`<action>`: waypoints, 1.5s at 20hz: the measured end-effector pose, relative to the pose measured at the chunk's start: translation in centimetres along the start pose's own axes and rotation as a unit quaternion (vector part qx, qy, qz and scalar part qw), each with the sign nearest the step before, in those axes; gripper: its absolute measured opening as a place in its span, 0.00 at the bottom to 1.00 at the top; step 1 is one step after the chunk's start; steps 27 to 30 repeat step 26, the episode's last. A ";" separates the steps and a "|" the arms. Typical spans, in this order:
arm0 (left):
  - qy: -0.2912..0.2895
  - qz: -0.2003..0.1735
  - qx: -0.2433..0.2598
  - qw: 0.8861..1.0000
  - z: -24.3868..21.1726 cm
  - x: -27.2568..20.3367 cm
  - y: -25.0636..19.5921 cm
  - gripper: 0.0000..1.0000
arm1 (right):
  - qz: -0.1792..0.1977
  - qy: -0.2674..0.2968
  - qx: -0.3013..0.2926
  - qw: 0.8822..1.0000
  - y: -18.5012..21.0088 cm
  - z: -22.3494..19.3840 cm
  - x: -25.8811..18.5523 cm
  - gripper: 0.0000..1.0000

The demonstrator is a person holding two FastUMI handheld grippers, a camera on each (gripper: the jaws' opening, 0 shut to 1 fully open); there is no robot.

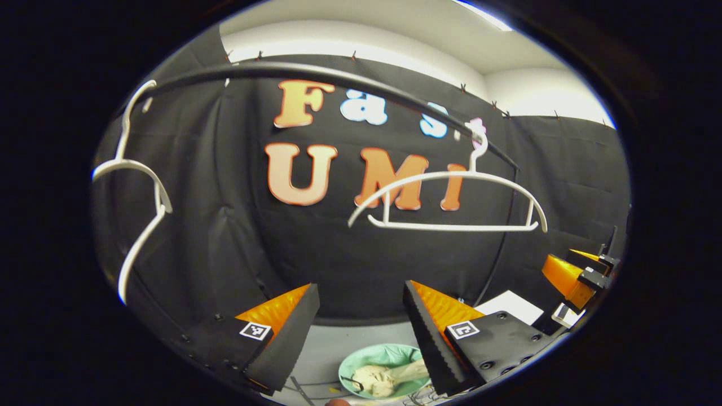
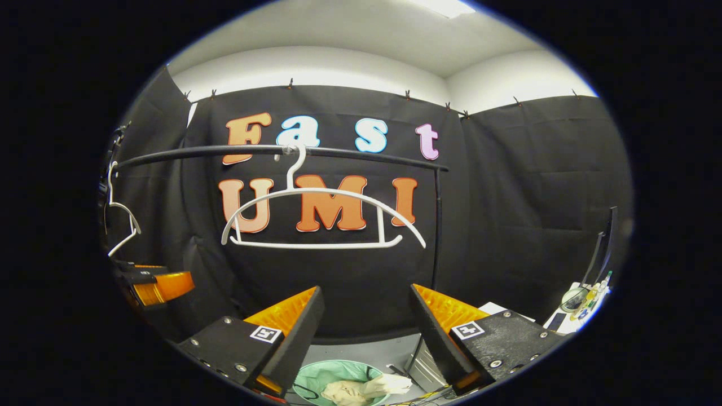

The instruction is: Grasp the clothes on the hanger with both hands and then place them into the laundry hamper below.

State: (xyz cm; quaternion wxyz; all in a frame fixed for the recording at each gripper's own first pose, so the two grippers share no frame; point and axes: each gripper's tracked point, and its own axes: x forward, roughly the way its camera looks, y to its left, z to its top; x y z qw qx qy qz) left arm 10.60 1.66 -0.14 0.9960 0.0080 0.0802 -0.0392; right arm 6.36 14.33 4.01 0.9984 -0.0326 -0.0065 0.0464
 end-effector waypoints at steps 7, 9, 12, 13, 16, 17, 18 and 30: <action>-0.037 0.011 0.018 0.999 1.5 -0.7 0.4 0.94 | 0.005 -0.001 0.002 1.000 0.1 -0.3 -0.1 0.94; -0.034 0.011 0.016 0.999 1.3 -0.6 0.5 0.95 | 0.005 -0.002 0.000 1.000 0.2 -0.3 -0.2 0.94; -0.031 0.011 0.018 0.999 1.0 -0.8 0.5 0.95 | 0.007 0.000 0.003 1.000 0.2 -0.6 -0.2 0.94; -0.031 0.011 0.018 0.999 1.0 -0.8 0.5 0.95 | 0.007 0.001 0.005 1.000 0.2 -0.7 -0.2 0.94; -0.034 0.009 0.015 0.999 1.2 -0.8 0.3 0.95 | 0.008 0.002 0.008 1.000 0.0 -0.9 -0.2 0.94; -0.035 0.010 0.016 0.999 1.2 -0.7 0.2 0.98 | 0.008 0.001 0.009 1.000 0.0 -0.8 -0.1 0.94; -0.035 0.012 0.017 0.999 1.3 -0.6 0.4 0.98 | 0.008 0.001 0.010 1.000 -0.1 -0.9 0.0 0.94; -0.034 0.017 0.013 0.999 1.3 -0.1 0.6 0.95 | 0.008 0.003 0.014 1.000 -0.4 -1.1 0.7 0.94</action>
